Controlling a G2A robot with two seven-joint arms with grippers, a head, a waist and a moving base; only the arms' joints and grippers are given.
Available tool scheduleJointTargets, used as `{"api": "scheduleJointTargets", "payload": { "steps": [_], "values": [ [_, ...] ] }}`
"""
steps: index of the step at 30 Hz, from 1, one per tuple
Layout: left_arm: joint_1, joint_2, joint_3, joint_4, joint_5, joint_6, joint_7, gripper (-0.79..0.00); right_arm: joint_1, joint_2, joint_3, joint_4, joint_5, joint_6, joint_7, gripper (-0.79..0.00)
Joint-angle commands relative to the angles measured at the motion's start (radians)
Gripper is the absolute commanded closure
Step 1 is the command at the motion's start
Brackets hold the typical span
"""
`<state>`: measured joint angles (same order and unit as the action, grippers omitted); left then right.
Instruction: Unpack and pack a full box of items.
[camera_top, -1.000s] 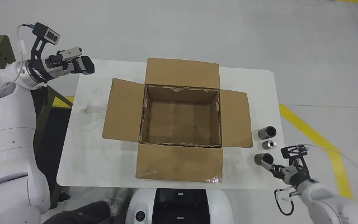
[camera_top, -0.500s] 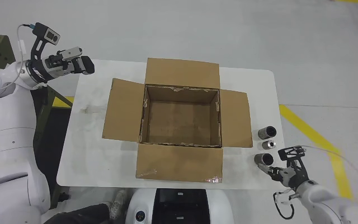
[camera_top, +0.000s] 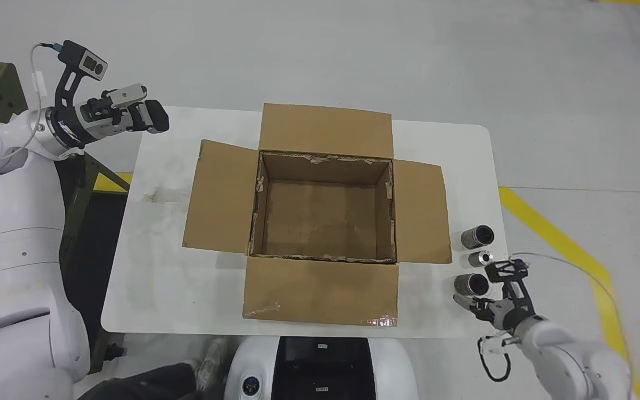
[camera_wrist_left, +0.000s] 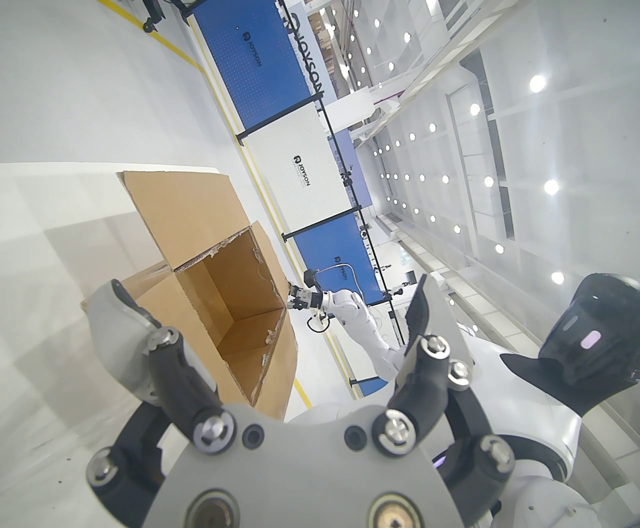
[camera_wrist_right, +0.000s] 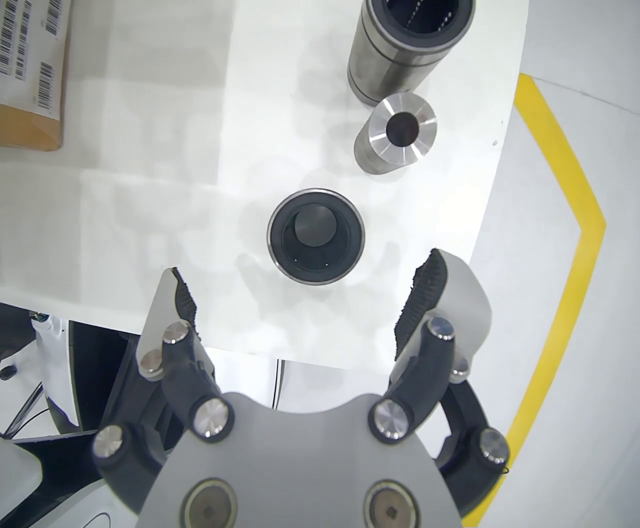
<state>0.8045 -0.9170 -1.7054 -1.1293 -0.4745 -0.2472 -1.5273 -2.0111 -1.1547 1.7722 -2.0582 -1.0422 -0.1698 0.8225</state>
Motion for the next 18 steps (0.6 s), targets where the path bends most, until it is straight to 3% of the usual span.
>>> {"api": "scheduleJointTargets", "payload": {
  "steps": [1, 13, 18],
  "values": [
    [0.000, 0.000, 0.000, 0.000, 0.000, 0.000, 0.000, -0.785, 0.016, 0.001, -0.007, 0.010, -0.002, 0.011, 0.018, -0.785],
    [0.000, 0.000, 0.000, 0.000, 0.000, 0.000, 0.000, -0.785, 0.092, 0.003, -0.051, 0.077, 0.002, 0.041, 0.049, -0.776],
    [0.000, 0.000, 0.000, 0.000, 0.000, 0.000, 0.000, -0.785, 0.112, 0.004, -0.060, 0.099, 0.006, 0.049, 0.053, -0.619]
  ]
}}
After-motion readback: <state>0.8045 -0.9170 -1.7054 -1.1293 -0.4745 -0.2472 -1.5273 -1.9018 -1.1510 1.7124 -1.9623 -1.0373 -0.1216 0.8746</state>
